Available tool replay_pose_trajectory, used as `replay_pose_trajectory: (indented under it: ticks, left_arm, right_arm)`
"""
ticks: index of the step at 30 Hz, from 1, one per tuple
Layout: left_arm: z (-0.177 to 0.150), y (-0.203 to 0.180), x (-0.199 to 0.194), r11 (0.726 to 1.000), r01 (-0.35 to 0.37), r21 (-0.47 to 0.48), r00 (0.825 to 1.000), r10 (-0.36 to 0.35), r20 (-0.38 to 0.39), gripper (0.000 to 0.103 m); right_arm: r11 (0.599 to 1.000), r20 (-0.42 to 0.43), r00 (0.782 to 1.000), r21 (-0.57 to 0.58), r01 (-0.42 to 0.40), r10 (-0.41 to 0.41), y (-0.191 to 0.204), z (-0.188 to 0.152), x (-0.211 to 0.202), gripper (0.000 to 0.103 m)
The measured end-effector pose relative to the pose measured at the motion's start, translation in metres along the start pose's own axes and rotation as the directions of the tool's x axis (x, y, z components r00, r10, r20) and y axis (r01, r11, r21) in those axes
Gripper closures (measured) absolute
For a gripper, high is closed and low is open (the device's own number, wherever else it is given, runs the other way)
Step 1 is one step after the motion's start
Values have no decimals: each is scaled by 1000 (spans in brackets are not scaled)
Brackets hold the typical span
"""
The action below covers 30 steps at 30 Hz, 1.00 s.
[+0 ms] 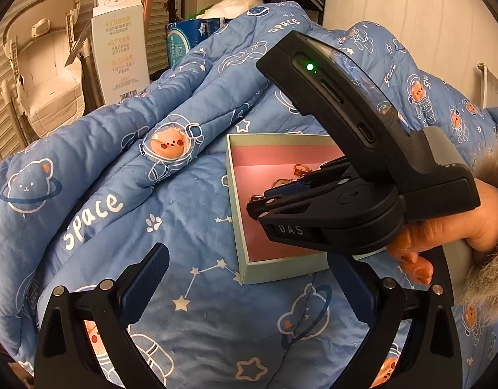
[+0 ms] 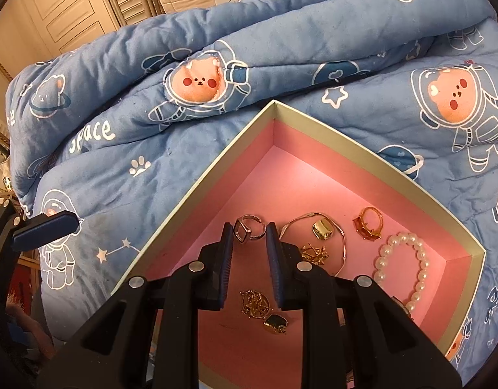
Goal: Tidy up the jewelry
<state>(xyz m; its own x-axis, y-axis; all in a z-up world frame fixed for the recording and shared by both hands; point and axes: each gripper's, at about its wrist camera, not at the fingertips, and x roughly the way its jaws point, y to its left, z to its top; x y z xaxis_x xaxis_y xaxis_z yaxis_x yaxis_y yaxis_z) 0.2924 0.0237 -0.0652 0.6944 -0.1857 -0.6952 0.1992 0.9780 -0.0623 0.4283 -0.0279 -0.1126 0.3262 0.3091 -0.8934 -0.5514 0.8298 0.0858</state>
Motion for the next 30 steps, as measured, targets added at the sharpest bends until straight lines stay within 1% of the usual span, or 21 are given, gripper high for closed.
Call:
replay_pose_trajectory:
  ticks: [12,13,15,16,17,24,26,30]
  left_arm:
    - [-3,3,-1,1000,5,-8,1000,-5,-1,7]
    - [-3,3,-1,1000,5,-8,1000,-5,-1,7]
    - [-3,3,-1,1000,4,-9,1000,-4,0,7]
    - [-4,4,-1,1000,3,-10,1000,-3,0,7]
    - [-4,4,-2,1000,2,-11,1000,-2,1,7]
    - [-5,2,-4,1000,1,-10,1000,-1,3,7]
    - [-5,2,-5,1000,0,-10,1000,0,3,7]
    - [-6,1,-8,1000,-2,-9,1000,2,5,7]
  right_arm:
    - [1000,-2,1000,-18,15,-16,4,1,0,81]
    - [1000,-2,1000,-20,15,-15,5,1,-1,80]
    - [1000,6,1000,-23,17,-16,6,1,-2,72]
    - [1000,11,1000,-22,16,-15,6,-1,-4,65]
    - [1000,18,1000,-20,17,-17,6,-1,-6,62]
    - [1000,55,998,-4,19,-19,7,-4,-21,61]
    - [1000,72,997,11,24,-25,2,-7,-28,50]
    - [998,114,993,63,20,-27,-5,-11,-44,49]
